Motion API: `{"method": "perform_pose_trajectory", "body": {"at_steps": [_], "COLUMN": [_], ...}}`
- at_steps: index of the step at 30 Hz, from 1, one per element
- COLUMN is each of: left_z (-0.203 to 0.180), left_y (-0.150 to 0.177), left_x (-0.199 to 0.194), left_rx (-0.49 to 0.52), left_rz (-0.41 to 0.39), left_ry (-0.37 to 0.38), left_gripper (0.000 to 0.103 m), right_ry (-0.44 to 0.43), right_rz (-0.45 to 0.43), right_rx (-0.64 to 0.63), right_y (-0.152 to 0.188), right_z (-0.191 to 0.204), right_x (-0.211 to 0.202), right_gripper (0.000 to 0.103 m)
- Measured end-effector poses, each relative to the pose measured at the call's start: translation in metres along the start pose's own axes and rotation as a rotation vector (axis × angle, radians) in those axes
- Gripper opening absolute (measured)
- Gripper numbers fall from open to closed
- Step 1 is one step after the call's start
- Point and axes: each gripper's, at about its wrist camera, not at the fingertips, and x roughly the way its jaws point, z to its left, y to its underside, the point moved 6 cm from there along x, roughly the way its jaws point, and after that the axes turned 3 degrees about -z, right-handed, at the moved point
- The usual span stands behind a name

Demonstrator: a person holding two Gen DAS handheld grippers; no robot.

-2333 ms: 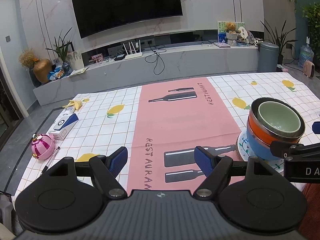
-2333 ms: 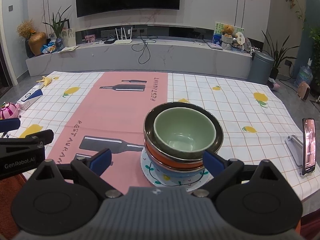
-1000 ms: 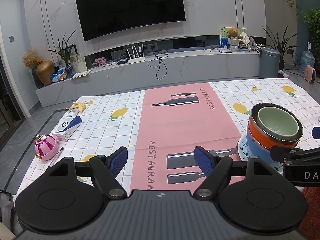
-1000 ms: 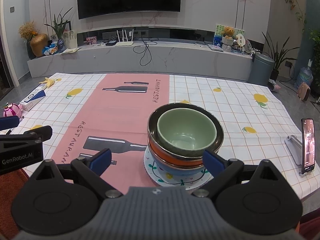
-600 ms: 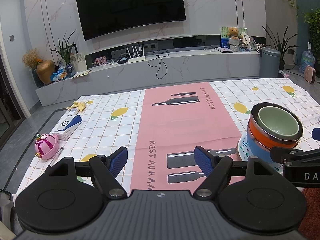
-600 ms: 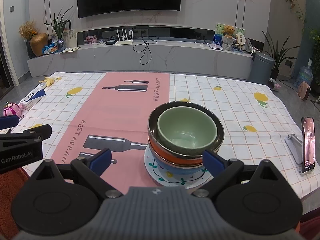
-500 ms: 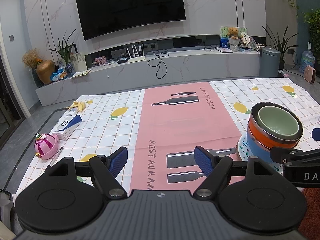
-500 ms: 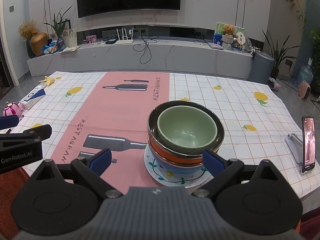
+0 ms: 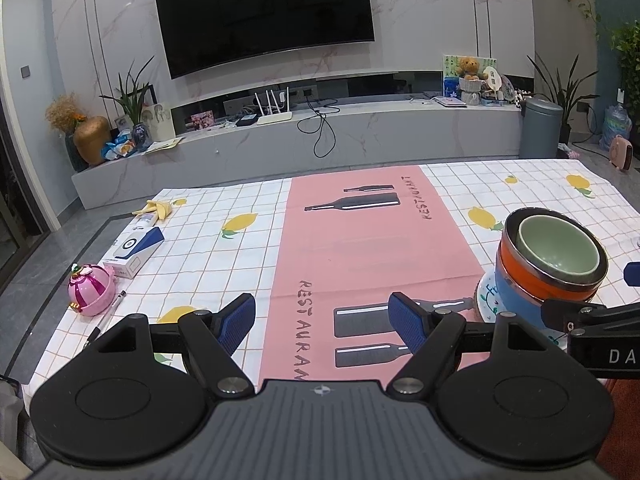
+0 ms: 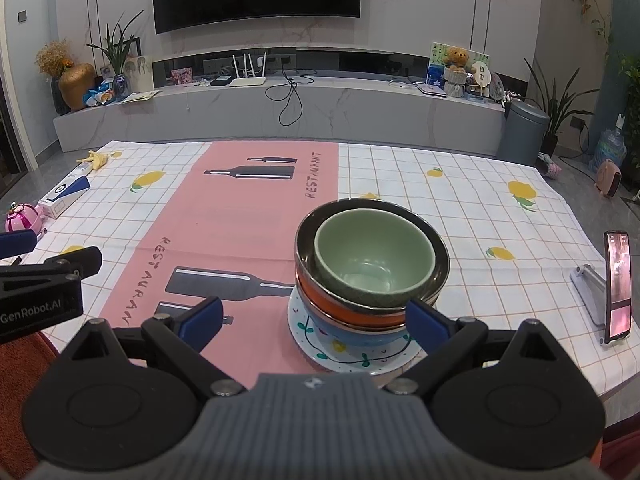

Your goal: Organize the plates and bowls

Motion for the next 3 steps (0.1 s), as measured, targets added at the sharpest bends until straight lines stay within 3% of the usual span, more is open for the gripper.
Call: {"method": "perform_pose_trajectory", "body": {"at_steps": [3], "left_z": [0.0004], "left_y": [0.0024], "left_x": [0.0016], "left_rx": [-0.001], "left_rz": [-0.001], "left_ry": [0.002], "left_gripper": [0.089], "right_ry": [0.0], "right_rz": [0.002], "right_rx": [-0.001], "right_y": [0.0001], "right_z": [0.0001], "right_x": [0.0009], "right_gripper": [0.096]}}
